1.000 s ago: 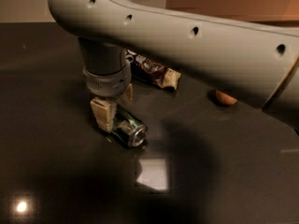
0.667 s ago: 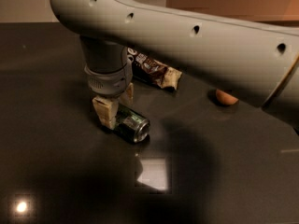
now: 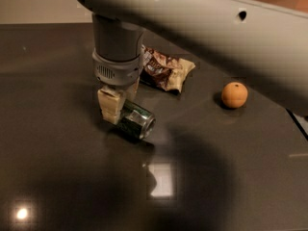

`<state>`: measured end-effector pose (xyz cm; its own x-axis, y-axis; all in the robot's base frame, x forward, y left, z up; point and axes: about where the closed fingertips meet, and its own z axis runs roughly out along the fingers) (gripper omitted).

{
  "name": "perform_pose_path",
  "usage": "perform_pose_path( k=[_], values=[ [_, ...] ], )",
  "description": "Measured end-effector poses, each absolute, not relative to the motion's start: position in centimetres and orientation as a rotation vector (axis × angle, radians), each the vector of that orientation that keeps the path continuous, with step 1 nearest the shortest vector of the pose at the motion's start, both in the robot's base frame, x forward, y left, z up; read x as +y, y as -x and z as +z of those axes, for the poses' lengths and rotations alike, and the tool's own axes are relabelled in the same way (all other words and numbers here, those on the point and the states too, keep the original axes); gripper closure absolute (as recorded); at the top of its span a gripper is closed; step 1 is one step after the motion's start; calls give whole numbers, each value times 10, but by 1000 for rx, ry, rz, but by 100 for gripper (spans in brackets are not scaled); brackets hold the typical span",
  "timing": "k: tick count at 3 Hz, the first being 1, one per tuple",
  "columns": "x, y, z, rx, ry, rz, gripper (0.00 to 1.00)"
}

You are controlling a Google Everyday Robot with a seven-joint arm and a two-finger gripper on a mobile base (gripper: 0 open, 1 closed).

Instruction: Place green can upright

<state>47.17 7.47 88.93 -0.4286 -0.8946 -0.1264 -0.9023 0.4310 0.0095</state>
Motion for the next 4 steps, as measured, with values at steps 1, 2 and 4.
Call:
perform_pose_path(
  k=[1, 2, 4],
  values=[
    [75, -464, 917, 2394, 1684, 259, 100],
    [76, -453, 939, 2207, 1719, 432, 100],
    [70, -427, 963, 1863, 1759, 692, 100]
  ],
)
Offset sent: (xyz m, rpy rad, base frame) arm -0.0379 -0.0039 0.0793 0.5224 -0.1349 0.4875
